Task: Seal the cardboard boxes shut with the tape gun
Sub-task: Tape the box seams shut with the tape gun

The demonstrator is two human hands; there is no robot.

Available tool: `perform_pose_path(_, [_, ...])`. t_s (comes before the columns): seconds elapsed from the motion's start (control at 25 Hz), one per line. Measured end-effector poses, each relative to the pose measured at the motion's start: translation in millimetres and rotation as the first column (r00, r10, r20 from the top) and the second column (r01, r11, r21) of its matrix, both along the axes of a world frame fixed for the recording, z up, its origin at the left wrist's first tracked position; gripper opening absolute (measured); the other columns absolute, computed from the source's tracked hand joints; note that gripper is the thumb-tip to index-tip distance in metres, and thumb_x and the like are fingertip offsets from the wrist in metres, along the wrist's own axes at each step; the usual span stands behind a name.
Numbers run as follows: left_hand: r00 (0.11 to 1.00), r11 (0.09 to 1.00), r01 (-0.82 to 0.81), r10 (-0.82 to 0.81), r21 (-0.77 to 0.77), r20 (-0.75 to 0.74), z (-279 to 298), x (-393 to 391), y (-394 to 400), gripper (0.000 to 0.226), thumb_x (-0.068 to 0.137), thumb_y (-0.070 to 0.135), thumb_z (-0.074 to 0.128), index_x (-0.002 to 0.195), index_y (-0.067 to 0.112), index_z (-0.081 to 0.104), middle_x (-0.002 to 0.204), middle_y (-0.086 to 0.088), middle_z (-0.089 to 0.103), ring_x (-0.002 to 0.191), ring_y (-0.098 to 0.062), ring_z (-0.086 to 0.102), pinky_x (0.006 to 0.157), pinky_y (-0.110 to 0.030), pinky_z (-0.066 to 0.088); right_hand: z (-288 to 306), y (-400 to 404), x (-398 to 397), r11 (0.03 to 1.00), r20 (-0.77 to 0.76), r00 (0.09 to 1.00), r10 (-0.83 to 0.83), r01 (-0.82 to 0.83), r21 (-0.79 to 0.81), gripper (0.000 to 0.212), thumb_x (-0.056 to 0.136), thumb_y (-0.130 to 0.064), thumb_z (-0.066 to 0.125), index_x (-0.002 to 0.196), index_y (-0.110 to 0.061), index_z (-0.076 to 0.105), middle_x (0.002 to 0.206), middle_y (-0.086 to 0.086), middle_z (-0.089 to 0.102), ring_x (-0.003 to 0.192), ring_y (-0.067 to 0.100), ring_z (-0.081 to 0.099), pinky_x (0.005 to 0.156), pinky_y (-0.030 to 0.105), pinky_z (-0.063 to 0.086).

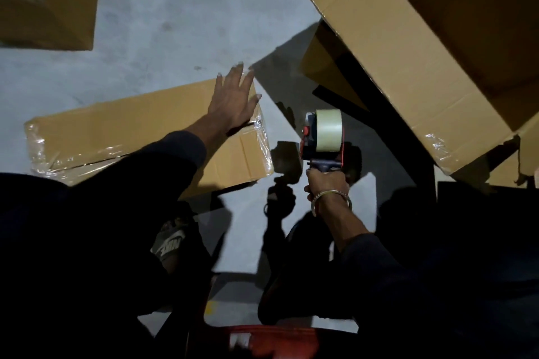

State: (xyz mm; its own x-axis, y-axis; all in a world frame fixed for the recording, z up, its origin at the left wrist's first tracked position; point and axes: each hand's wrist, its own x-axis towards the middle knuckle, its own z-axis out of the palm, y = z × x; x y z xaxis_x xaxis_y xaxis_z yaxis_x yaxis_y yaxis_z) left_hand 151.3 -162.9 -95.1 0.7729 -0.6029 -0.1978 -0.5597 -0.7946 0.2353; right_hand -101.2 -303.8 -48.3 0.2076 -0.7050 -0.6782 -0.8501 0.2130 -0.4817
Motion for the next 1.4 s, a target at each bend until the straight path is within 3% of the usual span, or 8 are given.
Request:
perform_pose_path(0.12, [0.997,0.997,-0.018,0.024,0.070,-0.075,7,-42,46,0.087,0.098,0.076,0.025,0.166,0.023,0.014,0.174,-0.015,0.002,0.161,-0.032,0.001,0.124,-0.066,0.006,18,5,9,0.985,-0.045,0.987,0.156,-0.158,-0.071,0.029,0.070,-0.039,0.067,0.068,-0.010,0.068,0.068,0.004,0.073,0.075,0.032,0.071,0.076,0.043,0.061])
perform_pose_path(0.24, [0.994,0.990,-0.048,0.060,0.135,-0.088,10,-86,96,0.096,0.092,0.087,0.021,0.166,0.029,0.006,0.174,-0.012,-0.007,0.161,-0.028,-0.006,0.123,-0.068,0.000,25,10,26,0.964,-0.047,0.969,0.241,-0.245,-0.104,0.037,0.084,-0.043,0.062,0.093,-0.008,0.068,0.095,0.012,0.066,0.093,0.036,0.062,0.079,0.035,0.046])
perform_pose_path(0.52, [0.967,0.940,-0.255,0.251,0.228,0.047,2,-121,211,0.073,0.105,0.066,0.021,0.167,0.028,0.010,0.174,-0.015,0.004,0.160,-0.034,0.004,0.121,-0.071,0.008,-76,27,37,0.967,-0.105,0.962,0.253,-0.254,0.001,0.059,0.092,-0.026,0.057,0.140,0.002,0.038,0.141,0.021,0.056,0.130,0.041,0.054,0.104,0.046,0.043])
perform_pose_path(0.8, [0.863,0.847,-0.492,0.505,0.202,-0.015,-26,-109,235,0.074,0.103,0.070,0.011,0.163,0.037,-0.017,0.172,-0.010,-0.021,0.159,-0.029,-0.017,0.122,-0.070,-0.002,-150,52,18,0.934,-0.228,0.915,0.334,-0.353,-0.047,0.055,0.099,-0.027,0.060,0.135,0.010,0.043,0.137,0.028,0.051,0.131,0.045,0.049,0.106,0.047,0.039])
perform_pose_path(1.08, [0.880,0.874,-0.475,0.474,0.102,0.034,-32,-112,238,0.073,0.105,0.067,0.018,0.166,0.035,-0.007,0.174,-0.013,-0.012,0.160,-0.029,-0.012,0.122,-0.066,-0.005,-169,55,3,0.910,-0.274,0.868,0.415,-0.402,0.107,0.074,0.082,-0.047,0.076,0.135,-0.005,0.048,0.131,0.016,0.059,0.130,0.040,0.054,0.107,0.046,0.044])
perform_pose_path(1.24, [0.876,0.862,-0.482,0.478,0.158,0.063,-32,-111,238,0.074,0.105,0.066,0.018,0.165,0.034,-0.010,0.173,-0.012,-0.013,0.160,-0.030,-0.011,0.124,-0.067,-0.002,-111,63,18,0.953,-0.426,0.877,0.223,-0.288,-0.094,0.064,0.083,-0.047,0.070,0.131,-0.013,0.047,0.132,0.010,0.057,0.130,0.035,0.050,0.103,0.048,0.044])
perform_pose_path(1.32, [0.870,0.856,-0.492,0.490,0.160,0.052,-28,-110,238,0.074,0.105,0.067,0.016,0.166,0.032,-0.010,0.173,-0.013,-0.013,0.160,-0.030,-0.011,0.124,-0.068,0.000,-79,69,34,0.909,-0.227,0.965,0.129,-0.206,-0.362,0.043,0.090,-0.038,0.059,0.123,-0.011,0.051,0.124,0.011,0.059,0.123,0.035,0.053,0.097,0.050,0.047])
perform_pose_path(1.4, [0.866,0.855,-0.498,0.498,0.141,0.040,-28,-112,238,0.075,0.105,0.066,0.013,0.166,0.028,-0.007,0.173,-0.014,-0.011,0.161,-0.030,-0.009,0.124,-0.067,0.000,-56,72,55,0.789,0.058,0.967,0.250,-0.169,-0.591,0.028,0.096,-0.033,0.049,0.113,-0.011,0.055,0.114,0.010,0.059,0.112,0.031,0.056,0.093,0.051,0.050])
